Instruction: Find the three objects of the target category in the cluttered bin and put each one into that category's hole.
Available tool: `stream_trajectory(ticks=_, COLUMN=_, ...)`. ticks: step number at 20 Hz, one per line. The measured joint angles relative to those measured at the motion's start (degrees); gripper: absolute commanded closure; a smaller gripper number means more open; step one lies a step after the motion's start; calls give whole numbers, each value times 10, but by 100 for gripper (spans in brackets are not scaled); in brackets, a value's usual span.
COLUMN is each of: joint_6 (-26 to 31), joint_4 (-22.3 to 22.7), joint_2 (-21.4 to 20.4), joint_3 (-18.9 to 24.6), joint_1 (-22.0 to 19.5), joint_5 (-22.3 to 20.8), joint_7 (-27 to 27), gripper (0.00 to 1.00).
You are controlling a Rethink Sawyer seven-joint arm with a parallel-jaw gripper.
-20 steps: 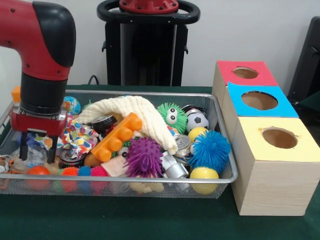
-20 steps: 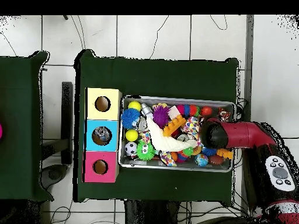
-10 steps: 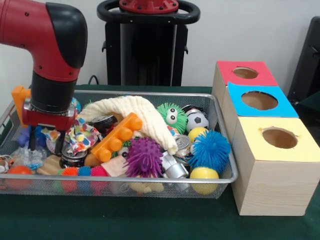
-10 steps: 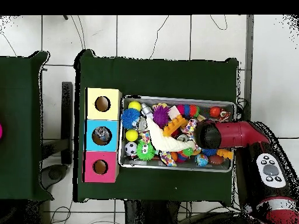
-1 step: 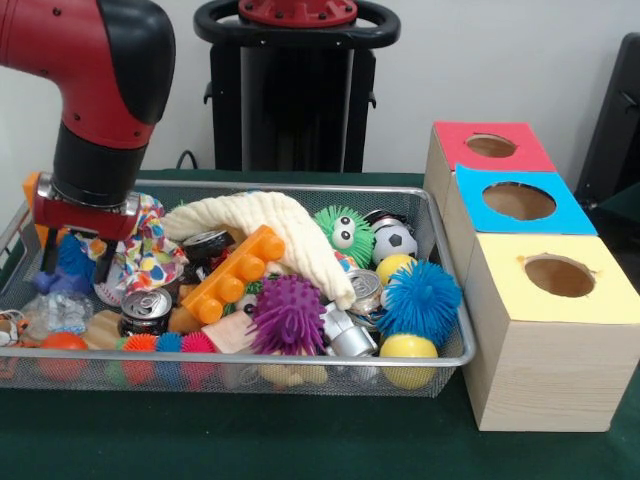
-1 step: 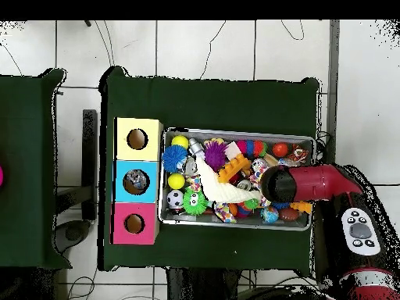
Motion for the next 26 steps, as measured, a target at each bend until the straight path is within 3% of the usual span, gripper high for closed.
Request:
stream_trajectory(ticks=10, joint_6=-17, joint_4=0, joint_2=-23, joint_3=-8, joint_1=-5, joint_5=0, joint_7=0, gripper=0)
stream_trajectory(ticks=18, joint_6=-85, joint_4=11, joint_2=-16, joint_3=22, joint_1=-50, joint_5=6, joint_7=0, gripper=0)
stream_trajectory(ticks=26, joint_6=-91, joint_4=14, joint_2=4, joint_3=26, joint_1=-59, joint_5=13, joint_7=0, gripper=0)
